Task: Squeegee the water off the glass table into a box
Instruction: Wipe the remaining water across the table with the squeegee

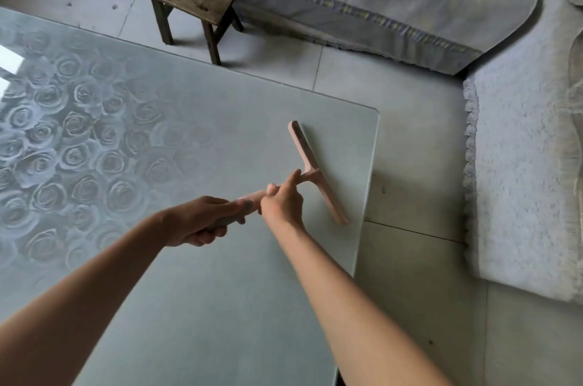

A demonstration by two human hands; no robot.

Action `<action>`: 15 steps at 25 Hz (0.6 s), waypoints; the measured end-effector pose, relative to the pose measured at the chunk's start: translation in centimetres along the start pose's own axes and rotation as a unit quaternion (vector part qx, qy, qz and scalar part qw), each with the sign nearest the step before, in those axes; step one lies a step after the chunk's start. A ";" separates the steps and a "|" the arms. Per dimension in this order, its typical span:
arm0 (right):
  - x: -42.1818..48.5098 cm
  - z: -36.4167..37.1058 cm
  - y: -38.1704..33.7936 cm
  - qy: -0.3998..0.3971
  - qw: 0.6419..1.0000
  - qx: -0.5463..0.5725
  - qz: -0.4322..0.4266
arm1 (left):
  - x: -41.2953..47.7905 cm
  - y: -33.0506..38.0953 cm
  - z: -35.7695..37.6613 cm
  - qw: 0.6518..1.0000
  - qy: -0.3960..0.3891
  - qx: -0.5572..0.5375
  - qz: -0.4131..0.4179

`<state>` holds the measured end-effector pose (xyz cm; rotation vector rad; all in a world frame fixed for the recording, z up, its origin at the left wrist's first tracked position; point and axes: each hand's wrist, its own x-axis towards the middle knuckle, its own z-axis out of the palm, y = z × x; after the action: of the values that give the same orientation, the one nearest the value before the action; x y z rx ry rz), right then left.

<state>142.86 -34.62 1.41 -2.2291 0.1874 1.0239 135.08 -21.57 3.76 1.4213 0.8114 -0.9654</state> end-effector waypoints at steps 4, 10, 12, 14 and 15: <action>-3.5 5.8 -2.5 -0.071 0.997 0.036 0.001 | -4.3 -4.6 -4.7 1.000 0.012 -0.010 -0.019; -1.8 -0.4 0.3 0.077 0.992 0.091 0.034 | -0.8 -0.3 -0.6 0.993 -0.020 0.065 0.097; -0.3 -2.8 1.7 0.099 0.989 0.096 0.059 | 1.8 1.4 1.6 0.987 -0.042 0.102 0.116; 0.4 -2.0 2.3 0.097 0.988 0.098 0.070 | 3.2 0.4 1.3 0.987 -0.049 0.109 0.105; 0.2 -0.2 2.3 0.088 0.988 0.107 0.072 | 3.1 -1.2 0.3 0.990 -0.046 0.099 0.089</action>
<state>142.25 -36.49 0.17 -2.1309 0.5175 0.8363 135.21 -21.99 0.46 1.5789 0.5206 -0.9861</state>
